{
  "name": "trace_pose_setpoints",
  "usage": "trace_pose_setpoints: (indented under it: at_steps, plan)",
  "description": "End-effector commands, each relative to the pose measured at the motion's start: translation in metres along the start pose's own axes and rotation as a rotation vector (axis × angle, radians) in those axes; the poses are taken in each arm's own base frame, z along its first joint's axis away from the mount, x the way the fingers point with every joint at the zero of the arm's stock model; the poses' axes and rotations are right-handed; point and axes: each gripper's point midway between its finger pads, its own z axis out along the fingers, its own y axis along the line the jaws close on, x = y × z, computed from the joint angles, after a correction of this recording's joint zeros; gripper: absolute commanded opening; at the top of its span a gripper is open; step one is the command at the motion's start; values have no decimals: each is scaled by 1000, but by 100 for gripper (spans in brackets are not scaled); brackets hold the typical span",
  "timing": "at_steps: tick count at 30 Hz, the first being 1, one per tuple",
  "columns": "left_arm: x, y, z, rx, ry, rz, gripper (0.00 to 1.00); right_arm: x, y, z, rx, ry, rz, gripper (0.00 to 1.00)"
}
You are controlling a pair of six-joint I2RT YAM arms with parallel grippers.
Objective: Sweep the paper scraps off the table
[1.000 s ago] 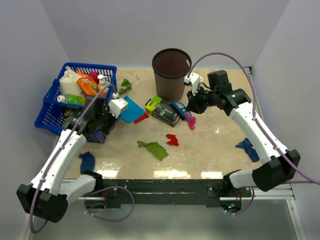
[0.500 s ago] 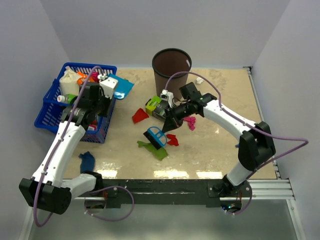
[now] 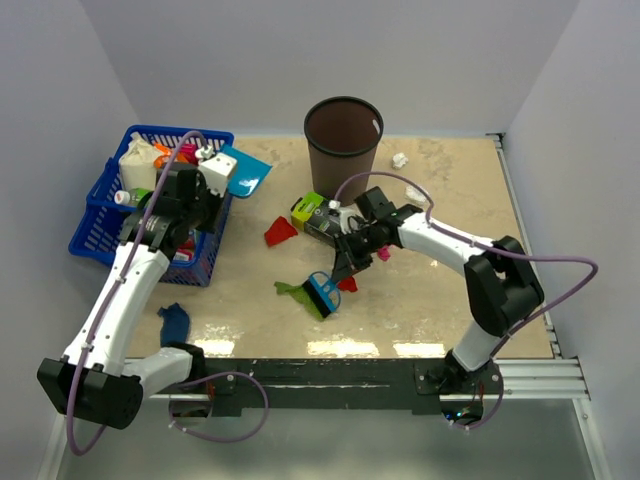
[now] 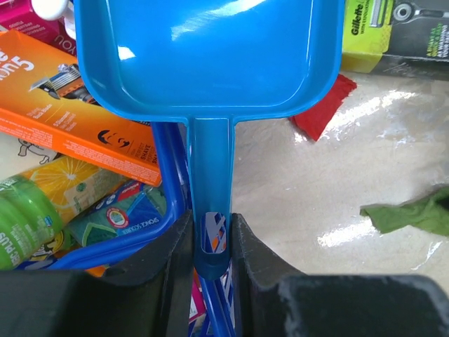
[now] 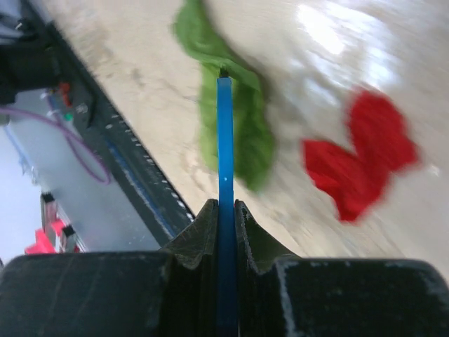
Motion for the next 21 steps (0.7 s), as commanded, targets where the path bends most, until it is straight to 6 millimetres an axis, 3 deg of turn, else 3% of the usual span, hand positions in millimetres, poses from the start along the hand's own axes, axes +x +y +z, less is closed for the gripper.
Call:
trace_pose_setpoints:
  at_steps: [1, 4, 7, 9, 11, 12, 13, 17, 20, 21]
  plan:
    - [-35, 3, -14, 19, -129, 38, 0, 6, -49, -46, 168, -96, 164, 0]
    - [-39, 0, -12, 35, -148, 40, 0, 25, -74, -73, 253, -98, 208, 0]
    - [-44, -2, -9, 48, -166, 55, 0, 36, -69, -96, 267, -117, 173, 0]
    - [-47, -2, -8, 55, -178, 67, 0, 28, -48, -108, 197, -158, 102, 0]
    - [-52, -5, -7, 74, -192, 74, 0, 3, -10, -135, 112, -253, -44, 0]
    - [-54, -6, -6, 83, -197, 79, 0, 1, 0, -144, 108, -260, -55, 0]
    - [-56, -8, -5, 96, -201, 85, 0, -16, 12, -162, 124, -304, -135, 0]
    - [-60, -7, -1, 98, -207, 102, 0, -42, 2, -214, 273, -397, -139, 0]
    - [-65, -8, 0, 106, -225, 107, 0, -57, -30, -241, 378, -438, -76, 0]
    - [-69, -8, 0, 109, -233, 107, 0, -64, -61, -248, 508, -433, -35, 0]
